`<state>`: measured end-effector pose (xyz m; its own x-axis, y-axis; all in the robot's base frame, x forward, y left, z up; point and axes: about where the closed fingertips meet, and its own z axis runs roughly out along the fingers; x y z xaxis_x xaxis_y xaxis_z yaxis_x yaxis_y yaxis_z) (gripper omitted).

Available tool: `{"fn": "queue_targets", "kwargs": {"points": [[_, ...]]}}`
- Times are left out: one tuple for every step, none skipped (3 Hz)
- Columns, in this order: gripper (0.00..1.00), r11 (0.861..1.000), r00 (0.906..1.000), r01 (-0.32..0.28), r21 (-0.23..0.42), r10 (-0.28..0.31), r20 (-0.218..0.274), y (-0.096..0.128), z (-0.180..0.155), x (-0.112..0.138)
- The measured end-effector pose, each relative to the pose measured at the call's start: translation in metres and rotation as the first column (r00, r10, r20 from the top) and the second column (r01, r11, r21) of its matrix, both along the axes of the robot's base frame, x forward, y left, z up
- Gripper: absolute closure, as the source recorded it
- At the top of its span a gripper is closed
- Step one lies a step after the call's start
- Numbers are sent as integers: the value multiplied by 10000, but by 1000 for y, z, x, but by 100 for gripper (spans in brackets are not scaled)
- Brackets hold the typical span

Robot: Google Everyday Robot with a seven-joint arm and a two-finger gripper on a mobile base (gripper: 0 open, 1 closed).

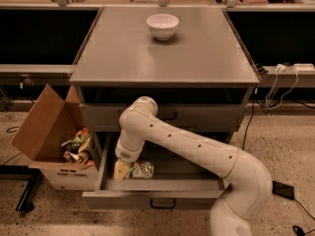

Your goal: Place 7up can into middle drawer

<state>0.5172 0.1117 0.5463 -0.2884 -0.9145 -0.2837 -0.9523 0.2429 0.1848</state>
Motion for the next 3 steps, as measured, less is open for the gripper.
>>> {"fn": "queue_targets", "kwargs": {"points": [[100, 9995, 9995, 284, -106, -283, 131, -8, -12, 14], [100, 9979, 9983, 581, -295, -578, 125, -15, -19, 26], [83, 9963, 9968, 798, -332, -797, 35, -17, -27, 30]]}}
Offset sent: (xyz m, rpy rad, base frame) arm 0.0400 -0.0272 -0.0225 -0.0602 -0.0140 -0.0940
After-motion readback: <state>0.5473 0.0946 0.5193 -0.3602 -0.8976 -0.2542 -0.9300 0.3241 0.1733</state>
